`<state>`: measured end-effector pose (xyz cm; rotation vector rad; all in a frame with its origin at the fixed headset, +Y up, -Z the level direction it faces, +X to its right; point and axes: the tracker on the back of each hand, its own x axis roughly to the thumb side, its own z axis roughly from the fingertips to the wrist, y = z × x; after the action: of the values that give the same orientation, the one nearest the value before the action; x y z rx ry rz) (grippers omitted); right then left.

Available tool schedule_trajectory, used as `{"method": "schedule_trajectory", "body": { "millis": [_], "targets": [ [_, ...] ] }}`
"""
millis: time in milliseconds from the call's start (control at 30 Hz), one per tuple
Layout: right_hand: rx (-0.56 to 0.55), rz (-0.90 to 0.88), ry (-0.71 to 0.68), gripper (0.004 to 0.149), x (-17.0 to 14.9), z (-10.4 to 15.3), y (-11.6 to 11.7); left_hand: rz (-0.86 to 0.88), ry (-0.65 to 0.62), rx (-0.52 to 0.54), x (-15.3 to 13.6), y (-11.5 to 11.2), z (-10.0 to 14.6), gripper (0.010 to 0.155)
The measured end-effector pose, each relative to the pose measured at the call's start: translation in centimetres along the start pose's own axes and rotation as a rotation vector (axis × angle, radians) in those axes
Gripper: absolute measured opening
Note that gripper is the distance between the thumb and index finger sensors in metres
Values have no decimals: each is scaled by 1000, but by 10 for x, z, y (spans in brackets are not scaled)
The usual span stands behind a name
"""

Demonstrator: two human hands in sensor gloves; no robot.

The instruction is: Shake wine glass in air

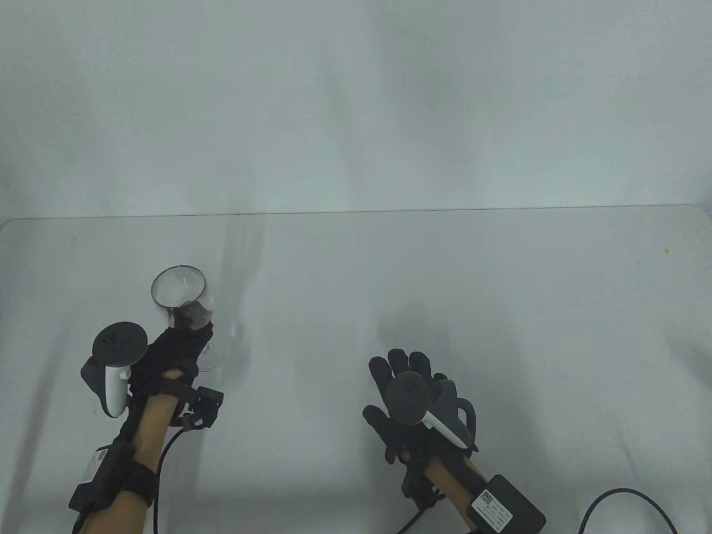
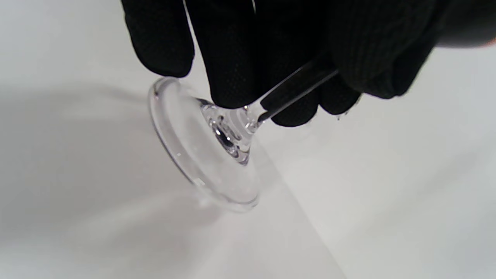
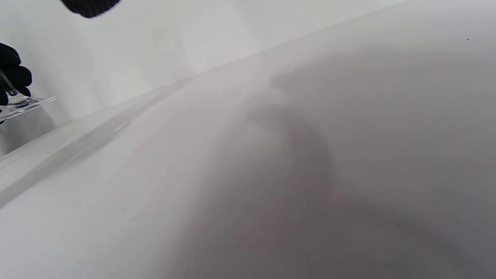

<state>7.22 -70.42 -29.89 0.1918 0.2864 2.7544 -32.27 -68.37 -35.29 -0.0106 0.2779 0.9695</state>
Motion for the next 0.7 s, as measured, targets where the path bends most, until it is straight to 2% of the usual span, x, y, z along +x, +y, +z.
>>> {"method": "schedule_trajectory", "body": {
  "millis": [300,500,600,700],
  "targets": [
    [-21,-19,31,77,-4,0,-4,11,-79,-156,19,-51,46,42],
    [-19,-20,43,77,-4,1,-4,-9,-131,-259,19,-66,56,42],
    [-20,-25,46,77,-4,1,-4,-14,-143,-233,21,-63,58,42],
    [-20,-26,45,77,-5,0,-4,27,-148,-160,19,-56,55,42]
  ]
}}
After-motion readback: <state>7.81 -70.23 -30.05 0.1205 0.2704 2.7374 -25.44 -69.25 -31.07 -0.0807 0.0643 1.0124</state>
